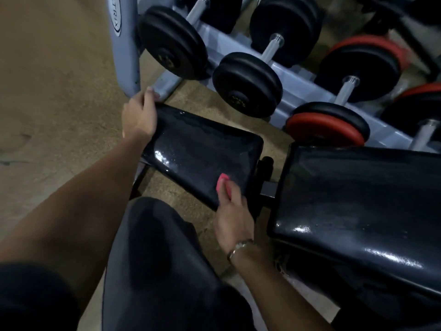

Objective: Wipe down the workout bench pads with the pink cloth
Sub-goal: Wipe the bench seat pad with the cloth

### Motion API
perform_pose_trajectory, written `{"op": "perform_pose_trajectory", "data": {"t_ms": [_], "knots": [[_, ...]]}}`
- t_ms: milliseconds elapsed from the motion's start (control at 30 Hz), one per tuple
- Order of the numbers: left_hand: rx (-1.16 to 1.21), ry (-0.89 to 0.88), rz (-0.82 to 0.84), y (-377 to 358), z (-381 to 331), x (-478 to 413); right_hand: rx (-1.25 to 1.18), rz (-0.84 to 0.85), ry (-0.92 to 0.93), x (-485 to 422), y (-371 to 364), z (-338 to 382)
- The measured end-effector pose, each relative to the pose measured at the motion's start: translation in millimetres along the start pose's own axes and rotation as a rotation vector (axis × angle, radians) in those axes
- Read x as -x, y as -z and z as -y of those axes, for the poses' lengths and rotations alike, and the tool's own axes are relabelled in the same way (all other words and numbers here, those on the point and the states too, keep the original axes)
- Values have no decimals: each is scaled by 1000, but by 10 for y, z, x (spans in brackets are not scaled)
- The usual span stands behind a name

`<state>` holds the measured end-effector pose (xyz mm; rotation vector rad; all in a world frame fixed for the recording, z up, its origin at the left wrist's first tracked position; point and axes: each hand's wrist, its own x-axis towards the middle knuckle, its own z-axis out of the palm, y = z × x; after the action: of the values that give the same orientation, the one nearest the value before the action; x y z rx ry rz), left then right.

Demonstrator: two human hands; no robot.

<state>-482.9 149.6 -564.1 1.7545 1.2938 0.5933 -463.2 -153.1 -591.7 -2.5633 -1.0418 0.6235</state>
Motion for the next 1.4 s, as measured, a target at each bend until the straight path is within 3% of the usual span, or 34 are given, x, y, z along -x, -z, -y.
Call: {"op": "perform_pose_trajectory", "data": {"t_ms": [67, 167, 300, 500, 700, 833, 1067, 1200, 1400], "knots": [[-49, -7, -9, -3, 23, 1, 58, 60, 108, 148, -21, -117], [-115, -14, -32, -80, -9, 9, 30, 87, 48, 151, 55, -342], [-133, -42, -39, -102, 35, -44, -29, -96, -74, -111, 104, -122], [11, -24, -86, -98, 33, -58, 82, -165, 149, 177, -193, -311], [61, 143, -260, -48, -42, 48, -85, -207, -16, -149, 18, -163], [77, 177, -157, 45, -55, 116, -72, -132, 114, 143, -62, -222], [-71, 112, -132, 68, -157, 121, -175, -240, -85, -225, 125, -243], [-191, 56, -80, 35, -97, 10, -170, -237, 42, -77, 17, -292], [-157, 61, -72, -18, -4, -182, -240, -193, -193, -379, 272, -294]]}}
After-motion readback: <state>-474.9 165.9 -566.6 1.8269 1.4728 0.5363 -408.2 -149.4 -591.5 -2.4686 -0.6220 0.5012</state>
